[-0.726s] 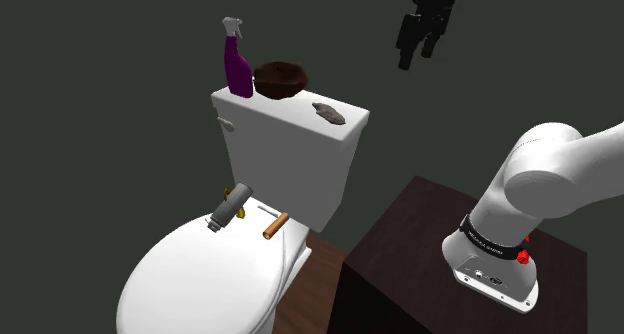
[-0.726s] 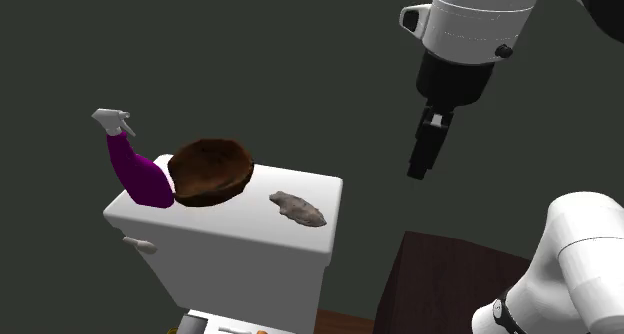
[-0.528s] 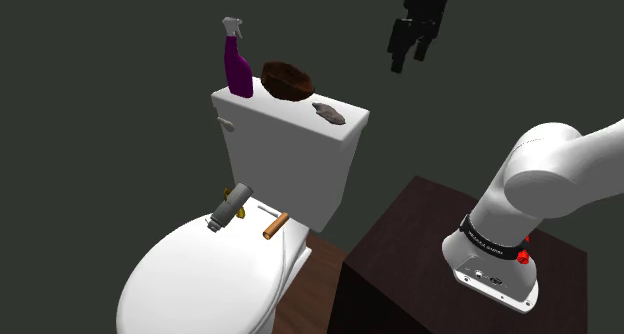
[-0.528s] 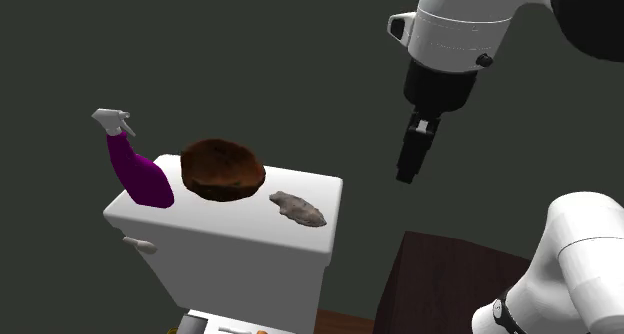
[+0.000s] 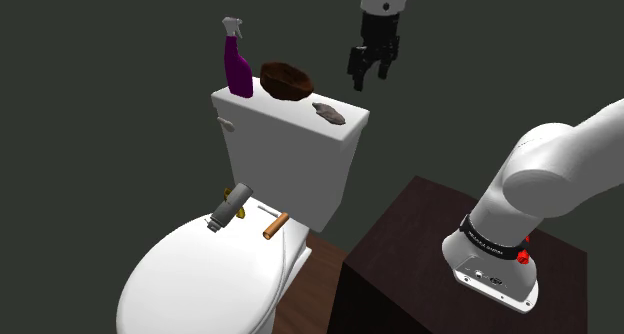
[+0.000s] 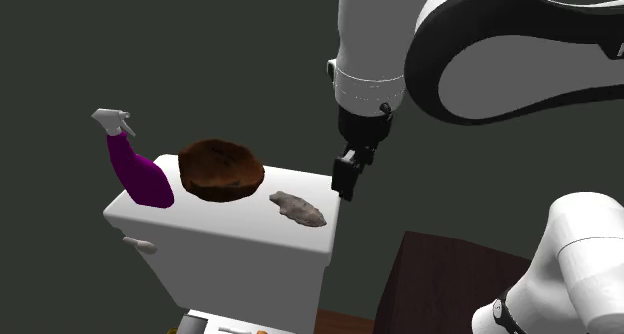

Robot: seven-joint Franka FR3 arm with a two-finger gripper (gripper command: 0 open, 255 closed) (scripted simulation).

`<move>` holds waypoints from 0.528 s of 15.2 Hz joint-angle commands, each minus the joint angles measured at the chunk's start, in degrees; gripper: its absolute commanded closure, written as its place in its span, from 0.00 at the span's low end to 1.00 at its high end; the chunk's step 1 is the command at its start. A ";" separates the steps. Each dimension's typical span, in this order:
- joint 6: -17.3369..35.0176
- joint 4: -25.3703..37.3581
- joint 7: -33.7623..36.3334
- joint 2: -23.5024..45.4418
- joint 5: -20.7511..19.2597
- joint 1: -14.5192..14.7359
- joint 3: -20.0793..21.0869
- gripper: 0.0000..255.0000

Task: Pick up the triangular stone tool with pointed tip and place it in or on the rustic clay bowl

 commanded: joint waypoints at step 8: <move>12.16 5.61 5.46 18.84 -2.18 -1.52 1.93 0.00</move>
